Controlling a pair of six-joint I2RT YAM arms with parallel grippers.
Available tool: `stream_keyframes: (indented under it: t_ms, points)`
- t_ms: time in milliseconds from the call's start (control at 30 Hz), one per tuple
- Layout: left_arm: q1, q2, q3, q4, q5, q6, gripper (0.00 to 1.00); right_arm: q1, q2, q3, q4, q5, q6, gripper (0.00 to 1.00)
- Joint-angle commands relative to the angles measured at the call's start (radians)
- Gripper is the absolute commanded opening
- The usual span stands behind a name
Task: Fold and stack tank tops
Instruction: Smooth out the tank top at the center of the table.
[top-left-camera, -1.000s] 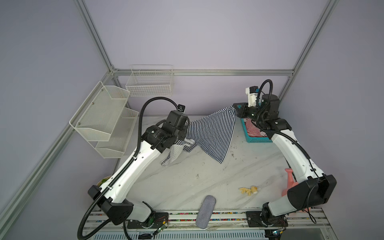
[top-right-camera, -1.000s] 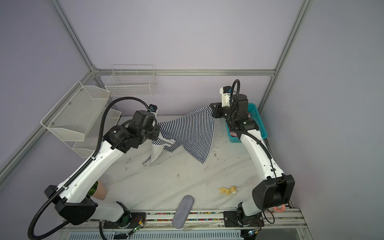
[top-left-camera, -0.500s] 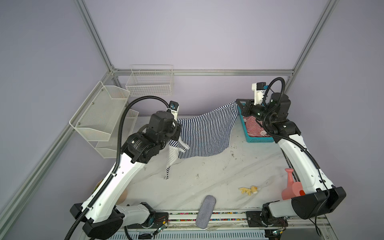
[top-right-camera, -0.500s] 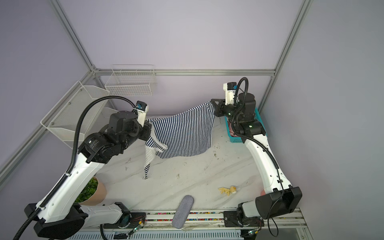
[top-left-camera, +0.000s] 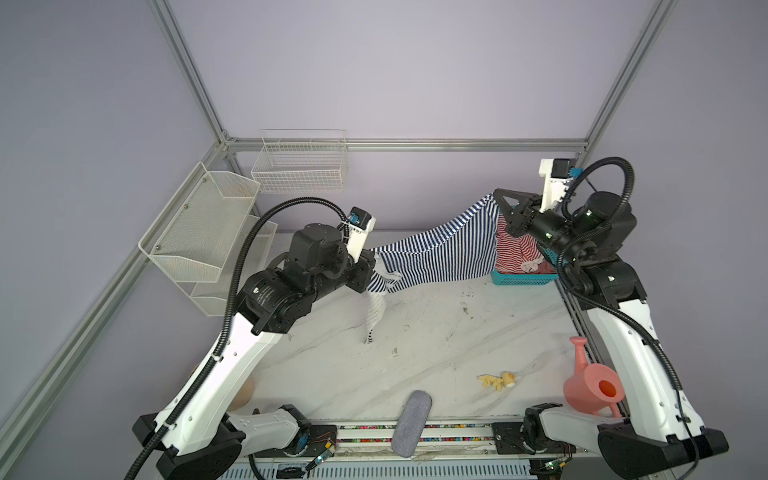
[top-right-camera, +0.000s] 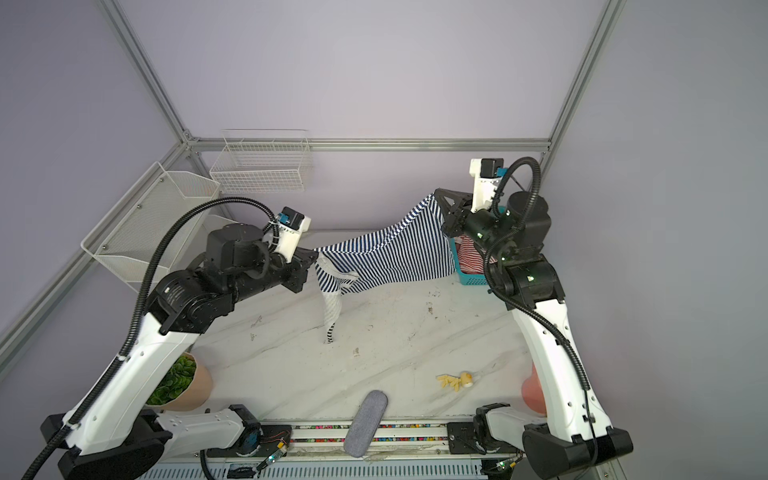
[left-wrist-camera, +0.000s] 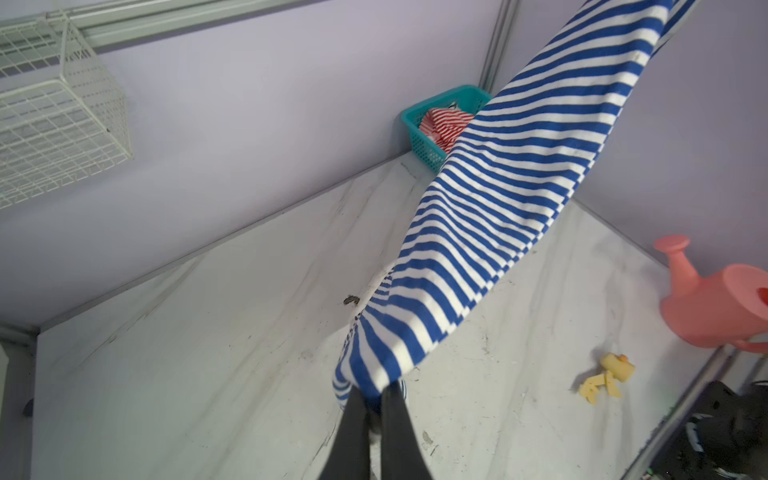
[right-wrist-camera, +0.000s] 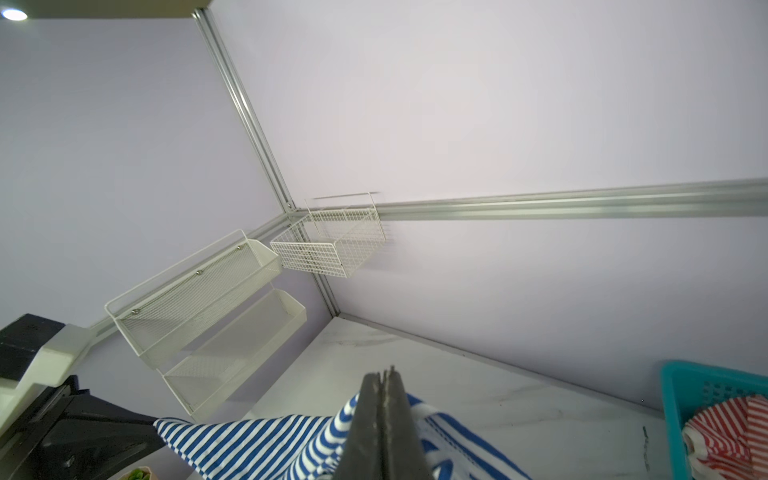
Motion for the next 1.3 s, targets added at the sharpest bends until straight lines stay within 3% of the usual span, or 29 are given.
stream_keyframes:
  t_ms: [0,267,567,667,833,967,1267]
  points:
    - [-0.008,-0.059,0.098,0.073,0.126,-0.025,0.00,-0.003,-0.034,0.010,0.013,-0.023,0.013,0.00]
    - [-0.008,-0.116,0.041,0.122,0.177,-0.029,0.00,-0.002,-0.088,0.037,0.008,-0.027,0.013,0.00]
    - [0.002,-0.057,-0.159,0.167,0.048,-0.044,0.00,-0.003,0.023,-0.017,-0.019,0.004,0.026,0.00]
    - [0.044,0.015,-0.249,0.187,0.034,-0.074,0.00,-0.003,0.082,-0.097,0.002,0.008,0.048,0.00]
    - [0.203,0.198,-0.348,0.296,0.108,-0.115,0.00,-0.002,0.260,-0.211,0.074,0.008,0.090,0.00]
    - [0.260,0.407,-0.262,0.330,0.130,-0.115,0.00,-0.003,0.479,-0.169,0.084,0.028,0.088,0.00]
    - [0.303,0.825,0.143,0.259,0.124,0.010,0.00,-0.003,0.932,0.130,0.032,0.082,0.102,0.00]
